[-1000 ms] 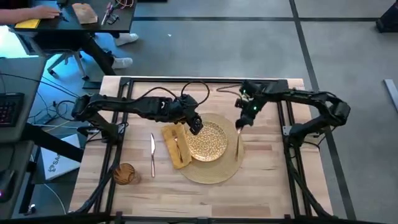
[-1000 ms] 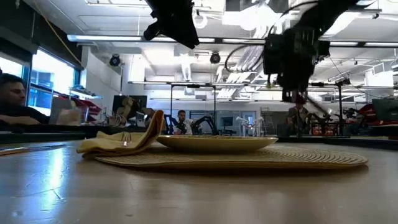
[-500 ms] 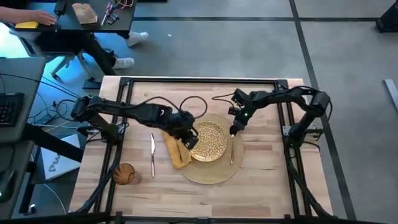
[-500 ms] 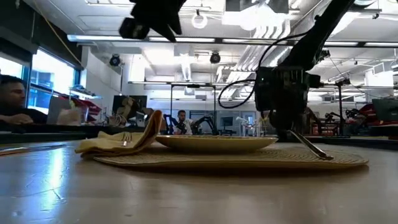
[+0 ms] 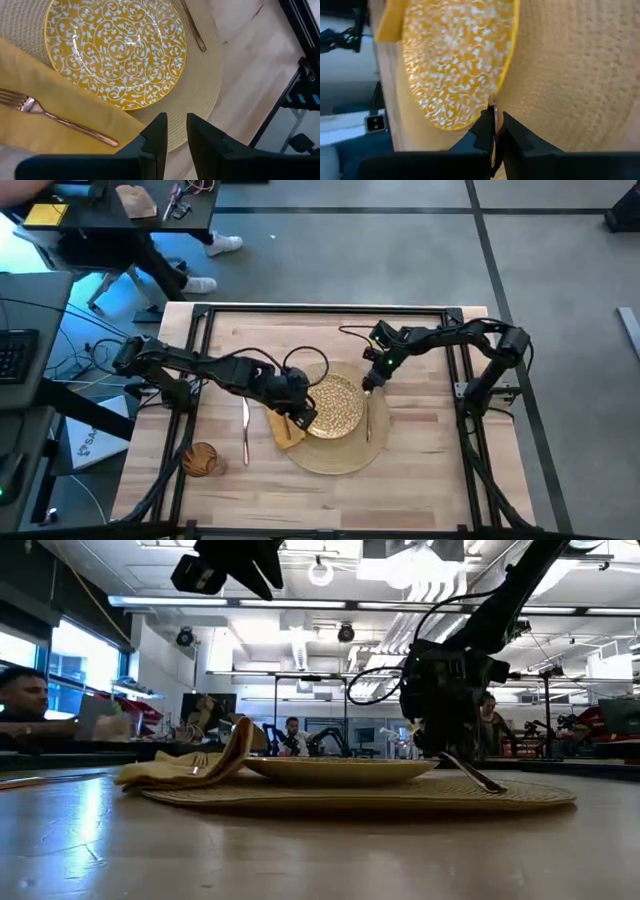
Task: Set table place
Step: Put the brown spoon on the brown placemat to the right of the yellow plate
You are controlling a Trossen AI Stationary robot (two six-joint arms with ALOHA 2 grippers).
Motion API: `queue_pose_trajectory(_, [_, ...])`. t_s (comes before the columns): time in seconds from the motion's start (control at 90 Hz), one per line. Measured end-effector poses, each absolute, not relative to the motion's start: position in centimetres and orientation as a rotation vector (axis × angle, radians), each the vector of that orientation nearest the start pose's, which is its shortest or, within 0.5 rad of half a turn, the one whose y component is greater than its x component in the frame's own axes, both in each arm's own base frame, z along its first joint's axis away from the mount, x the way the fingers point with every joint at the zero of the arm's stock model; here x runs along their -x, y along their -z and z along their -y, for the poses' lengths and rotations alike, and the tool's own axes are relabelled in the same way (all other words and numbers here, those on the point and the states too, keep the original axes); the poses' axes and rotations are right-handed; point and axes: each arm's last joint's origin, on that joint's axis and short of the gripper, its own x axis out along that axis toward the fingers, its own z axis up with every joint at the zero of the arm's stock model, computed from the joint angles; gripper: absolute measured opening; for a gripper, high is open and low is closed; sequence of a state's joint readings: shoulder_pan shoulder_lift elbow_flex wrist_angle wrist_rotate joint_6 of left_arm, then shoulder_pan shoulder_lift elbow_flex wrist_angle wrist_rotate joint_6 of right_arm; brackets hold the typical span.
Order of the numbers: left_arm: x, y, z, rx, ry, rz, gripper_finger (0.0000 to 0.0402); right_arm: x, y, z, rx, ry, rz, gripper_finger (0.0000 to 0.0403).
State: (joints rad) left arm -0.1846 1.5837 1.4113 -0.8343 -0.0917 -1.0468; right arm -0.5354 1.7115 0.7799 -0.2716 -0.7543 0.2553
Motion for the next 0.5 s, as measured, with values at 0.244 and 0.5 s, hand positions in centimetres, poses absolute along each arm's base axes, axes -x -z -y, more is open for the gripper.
queue_pose_trajectory(0.244, [-32.17,-30.29,5.72,0.820,-0.444,-0.931,0.0058,-25.49,-12.02,12.96,-0.942,0.005,-1.001,0.0059])
queue_pose_trajectory(0.5, [-32.07,-30.22,5.65,0.841,-0.484,-0.924,0.0058,-25.53,-12.36,13.02,-0.936,0.016,-0.994,0.0184])
